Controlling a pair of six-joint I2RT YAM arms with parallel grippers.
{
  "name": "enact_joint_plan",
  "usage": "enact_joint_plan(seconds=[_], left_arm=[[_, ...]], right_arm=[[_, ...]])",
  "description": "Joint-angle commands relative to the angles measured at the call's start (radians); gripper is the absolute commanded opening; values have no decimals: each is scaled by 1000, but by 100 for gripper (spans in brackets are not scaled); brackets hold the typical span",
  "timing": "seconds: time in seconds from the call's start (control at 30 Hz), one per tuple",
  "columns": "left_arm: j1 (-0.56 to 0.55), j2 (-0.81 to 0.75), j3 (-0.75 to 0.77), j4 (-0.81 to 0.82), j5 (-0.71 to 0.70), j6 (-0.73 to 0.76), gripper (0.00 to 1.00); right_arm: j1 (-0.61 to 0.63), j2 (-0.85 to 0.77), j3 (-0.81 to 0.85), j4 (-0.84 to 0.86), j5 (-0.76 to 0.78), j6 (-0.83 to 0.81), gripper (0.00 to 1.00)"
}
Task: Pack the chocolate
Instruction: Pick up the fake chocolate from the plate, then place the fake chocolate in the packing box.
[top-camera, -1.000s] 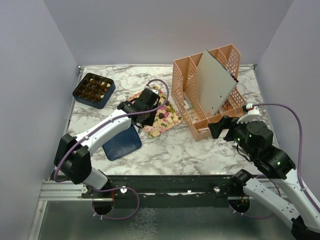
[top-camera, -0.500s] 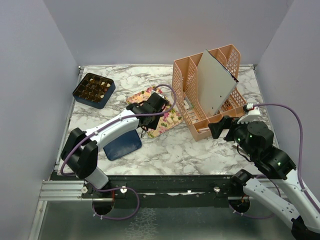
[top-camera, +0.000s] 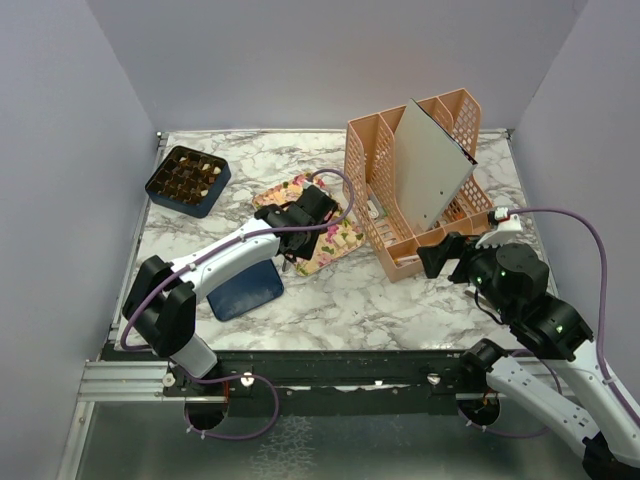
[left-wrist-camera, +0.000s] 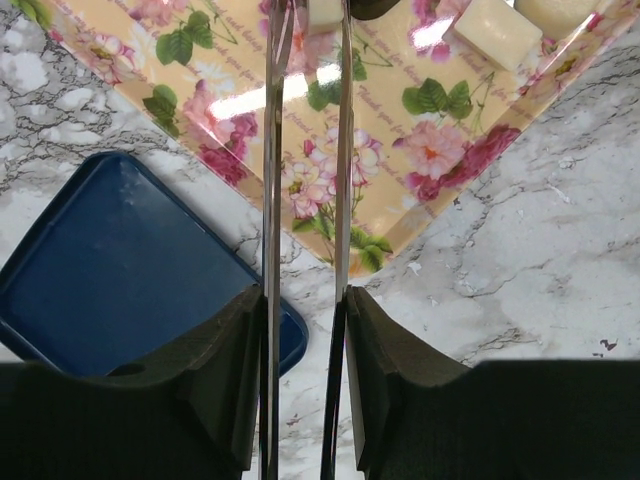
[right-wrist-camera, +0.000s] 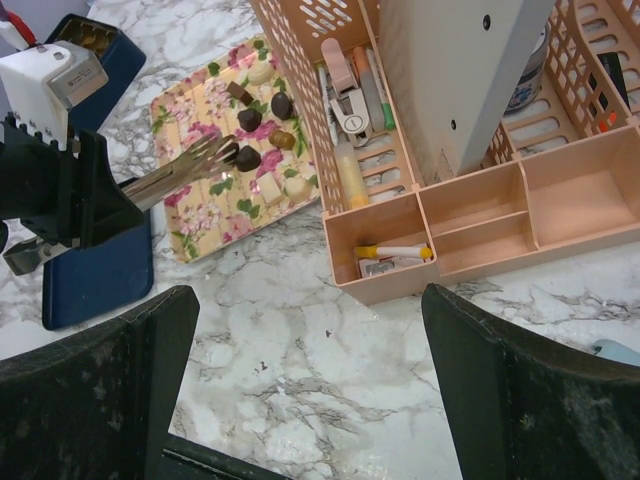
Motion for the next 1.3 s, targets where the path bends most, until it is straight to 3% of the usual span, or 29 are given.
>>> enact_joint_plan(seconds=[0.0,0.27,0.7,1.27], left_arm=[[-6,-17,19,-28,-42,-7,39],[-7,-15,21,-28,-46,-11,32],[51,-11,94,-59,-149,19,30],[540,-46,189,-17,-87,111,29]], right_arm=[[2,-6,-4,4,5,12,98],[2,-14,-3,-4,10,12,98],[2,-28,-16,-4,5,17,98],[2,-32,-35,14,-21,8,99]])
